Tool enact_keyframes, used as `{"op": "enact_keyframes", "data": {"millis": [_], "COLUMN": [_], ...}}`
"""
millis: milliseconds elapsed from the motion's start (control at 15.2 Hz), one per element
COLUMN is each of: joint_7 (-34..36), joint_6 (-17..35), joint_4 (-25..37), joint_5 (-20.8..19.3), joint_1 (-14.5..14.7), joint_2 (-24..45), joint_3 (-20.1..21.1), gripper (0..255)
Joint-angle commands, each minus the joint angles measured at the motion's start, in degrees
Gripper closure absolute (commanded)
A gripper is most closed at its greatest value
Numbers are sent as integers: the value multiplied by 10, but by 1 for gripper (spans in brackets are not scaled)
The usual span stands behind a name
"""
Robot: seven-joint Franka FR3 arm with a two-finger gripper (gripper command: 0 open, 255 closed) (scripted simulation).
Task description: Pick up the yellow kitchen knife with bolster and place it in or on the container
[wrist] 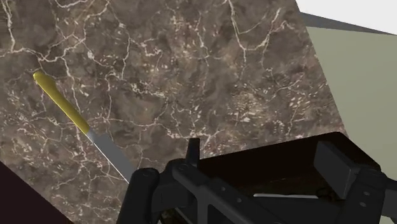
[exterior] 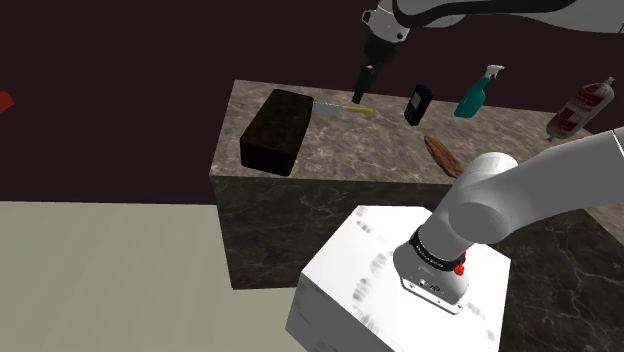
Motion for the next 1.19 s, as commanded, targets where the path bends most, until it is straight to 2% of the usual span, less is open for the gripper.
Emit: {"op": "enact_keyframes", "data": {"millis": [0, 264, 528, 858, 1122], "joint_7": [-50, -150, -257, -406, -527], "joint_6": [30, 81, 126, 164, 174], "joint_4": [2, 26, 67, 140, 216], "joint_5": [-7, -7, 17, 89, 165], "joint_1": [4, 16, 33, 48, 34], "joint_2": [29, 103, 189, 314, 422], "joint_3": [-27, -80, -130, -176, -183], "gripper": [0, 0, 0, 0, 0]}}
